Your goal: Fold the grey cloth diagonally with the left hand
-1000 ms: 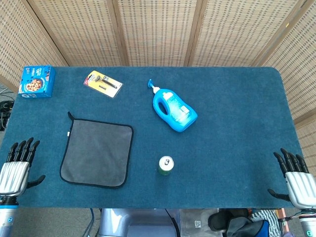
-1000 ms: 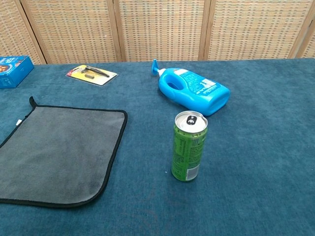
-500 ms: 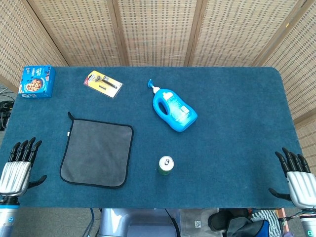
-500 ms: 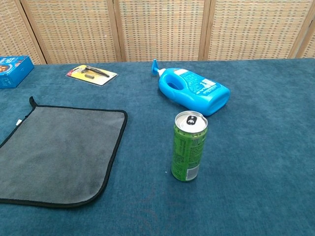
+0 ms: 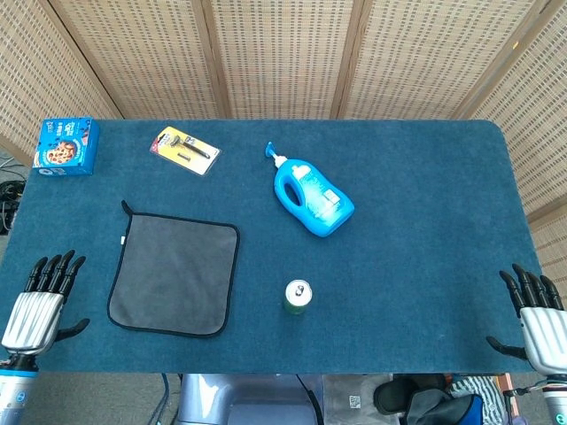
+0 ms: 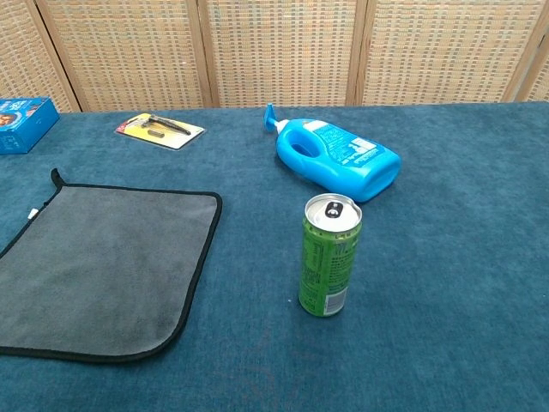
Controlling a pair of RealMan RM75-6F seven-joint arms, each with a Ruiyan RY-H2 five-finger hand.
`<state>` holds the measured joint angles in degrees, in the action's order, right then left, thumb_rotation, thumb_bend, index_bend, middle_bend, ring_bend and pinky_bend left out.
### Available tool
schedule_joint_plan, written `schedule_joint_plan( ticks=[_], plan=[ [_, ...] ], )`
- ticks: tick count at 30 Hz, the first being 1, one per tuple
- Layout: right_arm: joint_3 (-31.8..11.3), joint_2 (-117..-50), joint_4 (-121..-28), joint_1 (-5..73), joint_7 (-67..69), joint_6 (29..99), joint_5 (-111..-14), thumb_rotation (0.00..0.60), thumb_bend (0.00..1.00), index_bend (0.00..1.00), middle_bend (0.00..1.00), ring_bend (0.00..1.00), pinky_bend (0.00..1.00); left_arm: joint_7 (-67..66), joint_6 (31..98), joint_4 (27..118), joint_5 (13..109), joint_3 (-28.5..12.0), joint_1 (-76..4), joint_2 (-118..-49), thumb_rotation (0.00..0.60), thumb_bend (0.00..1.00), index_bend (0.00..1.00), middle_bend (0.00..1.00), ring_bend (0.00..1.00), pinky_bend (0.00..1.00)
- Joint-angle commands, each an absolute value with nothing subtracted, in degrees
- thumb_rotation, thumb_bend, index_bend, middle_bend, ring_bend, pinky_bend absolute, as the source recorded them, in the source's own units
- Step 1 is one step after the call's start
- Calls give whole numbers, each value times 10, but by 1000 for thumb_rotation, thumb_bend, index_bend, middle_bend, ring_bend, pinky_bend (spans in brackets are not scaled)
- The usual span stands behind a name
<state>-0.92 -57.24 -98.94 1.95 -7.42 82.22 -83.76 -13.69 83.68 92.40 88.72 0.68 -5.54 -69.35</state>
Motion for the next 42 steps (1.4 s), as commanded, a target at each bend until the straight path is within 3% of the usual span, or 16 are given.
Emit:
schedule_joint_plan(
  ticks=[1,18,23,42],
  plan=[
    [-10,-573,-989,19,-75,822,-837,600,0,0,0,0,0,-123,828,902,900,13,-63,-686,600,109,0,0,0,0],
    [-10,-573,-989,19,-77,823,-837,600,0,0,0,0,0,-57,775,767,951,42,-101,-685,600,117,3,0,0,0],
    [-11,-573,-989,19,-77,822,-835,600,0,0,0,0,0,-54,758,730,966,50,-114,-699,600,120,111,0,0,0],
    [-14,-575,-983,17,-70,828,-835,600,0,0,0,0,0,-29,714,624,1003,80,-154,-774,600,120,303,0,0,0]
  ],
)
